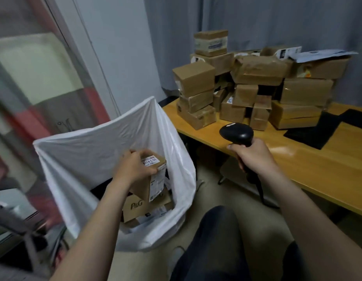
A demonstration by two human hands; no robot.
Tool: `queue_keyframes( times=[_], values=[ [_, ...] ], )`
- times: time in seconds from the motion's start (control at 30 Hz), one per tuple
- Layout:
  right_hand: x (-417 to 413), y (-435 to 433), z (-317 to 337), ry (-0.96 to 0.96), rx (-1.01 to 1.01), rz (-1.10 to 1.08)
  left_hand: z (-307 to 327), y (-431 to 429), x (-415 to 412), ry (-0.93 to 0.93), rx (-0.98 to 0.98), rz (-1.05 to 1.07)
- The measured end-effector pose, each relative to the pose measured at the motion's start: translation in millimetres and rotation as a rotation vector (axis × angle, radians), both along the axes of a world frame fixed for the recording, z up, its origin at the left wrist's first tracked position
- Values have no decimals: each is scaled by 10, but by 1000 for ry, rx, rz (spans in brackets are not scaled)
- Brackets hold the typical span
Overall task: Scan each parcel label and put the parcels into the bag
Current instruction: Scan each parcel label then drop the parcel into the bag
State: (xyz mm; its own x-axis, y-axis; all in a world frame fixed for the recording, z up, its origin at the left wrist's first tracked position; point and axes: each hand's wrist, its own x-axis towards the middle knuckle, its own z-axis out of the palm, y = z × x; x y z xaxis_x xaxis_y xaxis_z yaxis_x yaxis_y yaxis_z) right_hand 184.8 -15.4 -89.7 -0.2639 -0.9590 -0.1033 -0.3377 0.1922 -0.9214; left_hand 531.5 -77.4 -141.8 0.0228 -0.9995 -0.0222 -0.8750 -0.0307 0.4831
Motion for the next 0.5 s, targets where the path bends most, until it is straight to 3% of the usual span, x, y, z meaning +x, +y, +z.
queue_keyframes(
  times=[0.23,0.5],
  values=[
    [57,-132,-100,-18,31,-13,-377,-302,111,273,-190,307],
    [62,-284,-161,-36,41,-23,-1026,-366,11,213,67,357]
  ],
)
